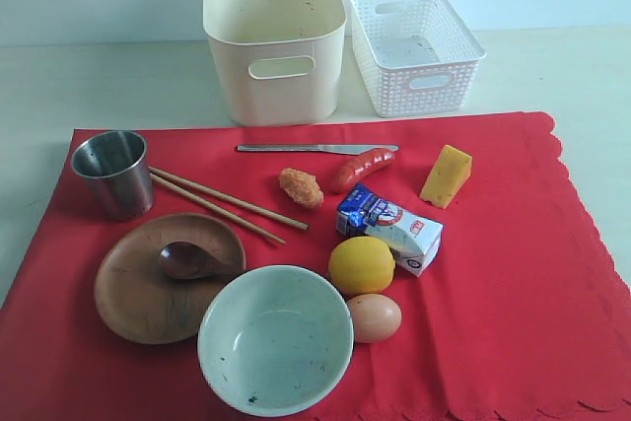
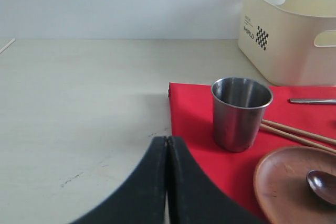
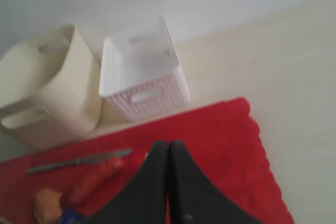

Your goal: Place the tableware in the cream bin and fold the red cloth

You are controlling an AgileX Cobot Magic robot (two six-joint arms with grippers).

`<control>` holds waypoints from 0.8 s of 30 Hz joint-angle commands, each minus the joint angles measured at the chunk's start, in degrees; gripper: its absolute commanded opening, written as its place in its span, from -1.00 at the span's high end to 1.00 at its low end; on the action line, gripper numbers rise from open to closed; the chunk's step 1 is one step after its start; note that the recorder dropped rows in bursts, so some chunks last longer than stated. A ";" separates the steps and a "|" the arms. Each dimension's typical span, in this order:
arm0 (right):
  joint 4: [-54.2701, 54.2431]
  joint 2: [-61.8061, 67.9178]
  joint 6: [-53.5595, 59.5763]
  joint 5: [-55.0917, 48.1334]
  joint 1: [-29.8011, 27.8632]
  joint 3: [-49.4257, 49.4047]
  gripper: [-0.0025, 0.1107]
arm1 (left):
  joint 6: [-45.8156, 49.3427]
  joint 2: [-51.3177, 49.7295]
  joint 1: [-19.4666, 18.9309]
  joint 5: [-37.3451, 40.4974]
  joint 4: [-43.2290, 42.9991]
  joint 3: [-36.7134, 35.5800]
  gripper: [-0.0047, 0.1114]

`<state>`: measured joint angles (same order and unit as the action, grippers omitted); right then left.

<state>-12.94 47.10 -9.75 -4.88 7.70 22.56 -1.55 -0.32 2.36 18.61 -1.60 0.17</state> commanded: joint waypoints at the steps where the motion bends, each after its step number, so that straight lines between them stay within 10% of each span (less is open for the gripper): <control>1: -0.13 16.16 1.50 -1.26 6.06 6.24 0.95 | -0.14 0.32 -0.10 -0.31 -0.39 -0.17 0.92; 24: 2.99 50.22 10.77 -0.10 10.96 26.64 -0.36 | -0.14 0.32 -0.10 -0.31 -0.39 -0.17 0.92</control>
<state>-11.38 96.14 -1.07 -5.15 18.51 48.31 -1.55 -0.32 2.36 18.61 -1.60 0.17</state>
